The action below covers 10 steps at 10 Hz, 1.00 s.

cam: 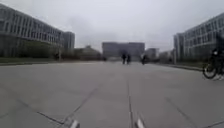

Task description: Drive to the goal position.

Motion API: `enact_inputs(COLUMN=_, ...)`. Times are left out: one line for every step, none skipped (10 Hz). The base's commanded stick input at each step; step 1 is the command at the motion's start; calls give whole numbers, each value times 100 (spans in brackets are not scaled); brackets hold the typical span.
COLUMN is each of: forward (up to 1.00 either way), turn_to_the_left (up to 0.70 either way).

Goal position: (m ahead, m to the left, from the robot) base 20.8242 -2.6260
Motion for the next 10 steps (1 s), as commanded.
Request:
enact_inputs(forward=85, turn_to_the_left=0)
enact_inputs(forward=85, turn_to_the_left=0)
enact_inputs(forward=85, turn_to_the_left=0)
enact_inputs(forward=89, turn_to_the_left=0)
enact_inputs(forward=100, turn_to_the_left=0)
enact_inputs(forward=100, turn_to_the_left=0)
enact_inputs(forward=100, turn_to_the_left=0)
enact_inputs(forward=100, turn_to_the_left=0)
enact_inputs(forward=100, turn_to_the_left=0)
enact_inputs(forward=100, turn_to_the_left=-12)
